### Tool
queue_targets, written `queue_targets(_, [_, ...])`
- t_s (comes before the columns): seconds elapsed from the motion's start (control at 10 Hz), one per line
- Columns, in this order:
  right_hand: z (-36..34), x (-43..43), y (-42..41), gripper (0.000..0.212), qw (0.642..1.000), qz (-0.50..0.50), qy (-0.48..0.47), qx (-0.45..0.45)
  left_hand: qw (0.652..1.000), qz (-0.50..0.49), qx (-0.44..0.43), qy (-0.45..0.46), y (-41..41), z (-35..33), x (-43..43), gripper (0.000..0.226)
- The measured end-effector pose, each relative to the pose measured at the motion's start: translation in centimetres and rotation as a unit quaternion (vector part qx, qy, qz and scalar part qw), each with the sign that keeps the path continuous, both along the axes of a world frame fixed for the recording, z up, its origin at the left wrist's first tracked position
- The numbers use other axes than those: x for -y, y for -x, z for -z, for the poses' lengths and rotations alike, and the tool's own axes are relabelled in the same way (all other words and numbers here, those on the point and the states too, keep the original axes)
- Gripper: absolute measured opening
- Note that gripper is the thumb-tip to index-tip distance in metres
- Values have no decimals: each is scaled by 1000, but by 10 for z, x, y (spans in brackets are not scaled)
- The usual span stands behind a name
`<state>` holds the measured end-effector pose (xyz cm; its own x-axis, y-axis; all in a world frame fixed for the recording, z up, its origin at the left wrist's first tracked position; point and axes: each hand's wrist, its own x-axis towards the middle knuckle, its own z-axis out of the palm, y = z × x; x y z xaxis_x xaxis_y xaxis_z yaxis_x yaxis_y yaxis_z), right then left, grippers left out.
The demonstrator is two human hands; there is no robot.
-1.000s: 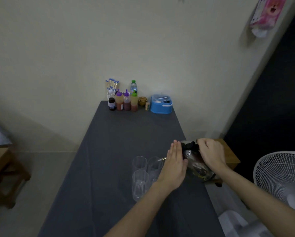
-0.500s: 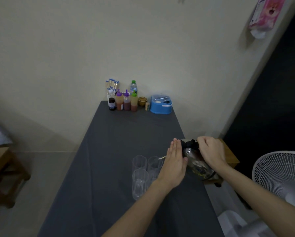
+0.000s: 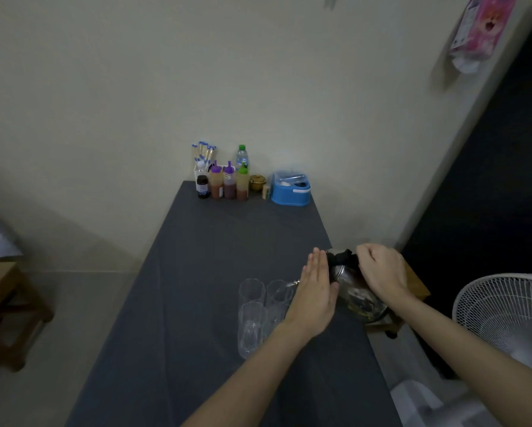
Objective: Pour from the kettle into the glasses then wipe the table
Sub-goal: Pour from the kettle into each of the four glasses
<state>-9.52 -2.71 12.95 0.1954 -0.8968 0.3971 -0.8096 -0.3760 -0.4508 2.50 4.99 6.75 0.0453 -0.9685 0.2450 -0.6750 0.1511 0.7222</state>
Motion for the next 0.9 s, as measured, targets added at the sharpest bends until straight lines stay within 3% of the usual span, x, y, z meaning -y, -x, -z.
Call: queue_targets(0.9, [11,-7,4,41,998,45,-38,25,999,14,38,-12,-2,3,0,61])
